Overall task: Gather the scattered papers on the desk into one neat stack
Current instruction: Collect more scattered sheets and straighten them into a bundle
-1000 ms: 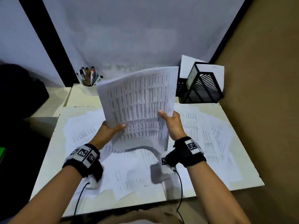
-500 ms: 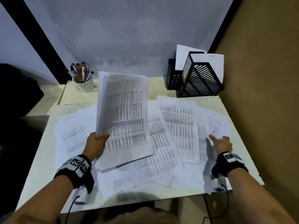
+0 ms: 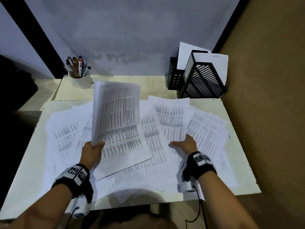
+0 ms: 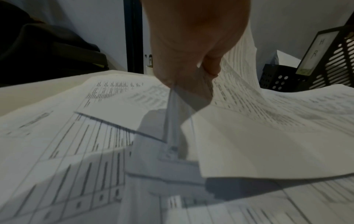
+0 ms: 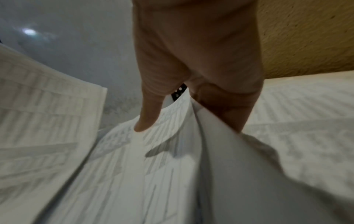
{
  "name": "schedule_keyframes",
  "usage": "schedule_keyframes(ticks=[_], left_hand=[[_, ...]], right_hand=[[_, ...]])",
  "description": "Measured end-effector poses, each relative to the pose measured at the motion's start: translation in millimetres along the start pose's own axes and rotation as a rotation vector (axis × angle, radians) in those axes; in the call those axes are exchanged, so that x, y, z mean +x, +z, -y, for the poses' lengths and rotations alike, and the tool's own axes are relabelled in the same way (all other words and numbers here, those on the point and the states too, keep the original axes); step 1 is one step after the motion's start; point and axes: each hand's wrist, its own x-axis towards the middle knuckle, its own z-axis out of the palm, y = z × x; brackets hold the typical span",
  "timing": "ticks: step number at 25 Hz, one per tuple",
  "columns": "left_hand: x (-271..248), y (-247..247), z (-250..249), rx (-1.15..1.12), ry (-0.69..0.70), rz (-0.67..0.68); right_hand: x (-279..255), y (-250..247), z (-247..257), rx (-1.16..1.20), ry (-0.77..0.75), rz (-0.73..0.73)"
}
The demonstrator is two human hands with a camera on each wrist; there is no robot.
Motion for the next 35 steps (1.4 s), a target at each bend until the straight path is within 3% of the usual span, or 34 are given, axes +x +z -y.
schedule_keyframes(ticks=[7,11,14,18,21,23,27,31,35], left_hand=[[-3,-3,23,-0.036,-0.033,0.027],[5,-20,26,-0.092,-0.012,0.046],[15,-37,26,-0.158,-0.012,0.028],[17,-36,37,-0.146,-0.026,0.026],[14,-35,43,-0.132,-0.019,0.043],[15,-43,40,-0.135,0.008,0.068],[27,-68,33,-0.115,0.057,0.047],[32,-75,32,-0.123,0.064,0.043],[37,-80,37,-0.099,0.055,0.049]], right_hand=[[-42,75,-1,-0.120,0.108,-0.152],[-26,52,-6,0.021,0.154,-0.098],[-26,41,-4,0.151,0.105,-0.079],[-61,93,5,-0.013,0.049,-0.118],[-69,121,4,-0.021,0.125,-0.170],[-62,100,7,0.040,0.144,-0.232],[-56,38,11,0.262,0.032,-0.244],[-55,49,2,0.094,0.112,-0.185],[-44,43,-9,0.275,0.135,-0.092]])
